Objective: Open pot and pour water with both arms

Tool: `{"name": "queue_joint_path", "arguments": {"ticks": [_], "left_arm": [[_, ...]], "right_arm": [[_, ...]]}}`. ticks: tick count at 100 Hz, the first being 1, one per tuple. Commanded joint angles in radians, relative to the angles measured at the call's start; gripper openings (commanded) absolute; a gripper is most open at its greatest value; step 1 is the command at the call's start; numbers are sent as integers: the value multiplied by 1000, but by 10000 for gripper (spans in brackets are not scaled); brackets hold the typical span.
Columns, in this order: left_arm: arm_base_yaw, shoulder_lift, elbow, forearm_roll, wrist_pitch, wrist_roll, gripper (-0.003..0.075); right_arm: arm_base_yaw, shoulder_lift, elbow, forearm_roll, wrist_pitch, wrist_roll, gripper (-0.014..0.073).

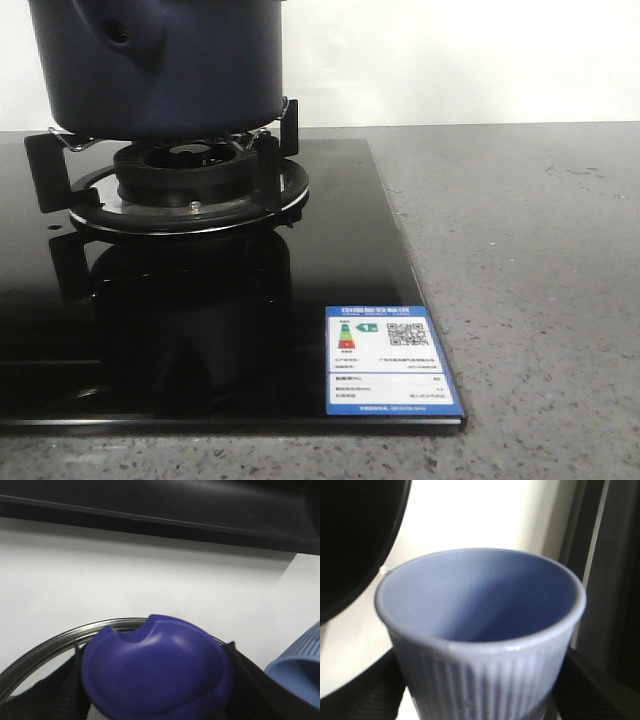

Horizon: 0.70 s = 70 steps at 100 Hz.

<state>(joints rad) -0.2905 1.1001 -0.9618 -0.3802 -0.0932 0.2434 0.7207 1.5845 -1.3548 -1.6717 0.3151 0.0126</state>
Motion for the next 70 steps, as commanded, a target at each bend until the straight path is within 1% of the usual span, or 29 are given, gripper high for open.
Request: {"name": "queue_joint_path", "arguments": {"ticks": [1,8,20,25,34,38,45,57,64,70], "left_arm": [[2,-29,-35,4,-100,-6,370],[2,-29,-35,4,-100,-6,370],[2,-29,-35,4,-100,-6,370],[2,-29,-35,4,-100,-6,370],[2,-29,-35,4,-100,-6,370],[2,-29,-35,4,-100,-6,370],[2,-29,-35,4,-100,-6,370],[2,-29,-35,4,-100,-6,370],[2,-29,-35,4,-100,-6,370],[2,-29,-35,4,-98,-6,370]], "right_arm": [[8,-59,-40,33,89,173,320],[15,-70,-40,69,173,289,320],[15,-104,-40,170,308,403,320],[10,-120,-40,234,351,440,320],[-21,-163,-34,385,370,495,320],[-45,-188,-24,441,360,516,320],[-98,-237,11,491,328,613,320],[-203,-334,114,495,230,834,320],[-270,-394,196,493,142,933,320],[-331,-440,275,485,50,992,320]]}}
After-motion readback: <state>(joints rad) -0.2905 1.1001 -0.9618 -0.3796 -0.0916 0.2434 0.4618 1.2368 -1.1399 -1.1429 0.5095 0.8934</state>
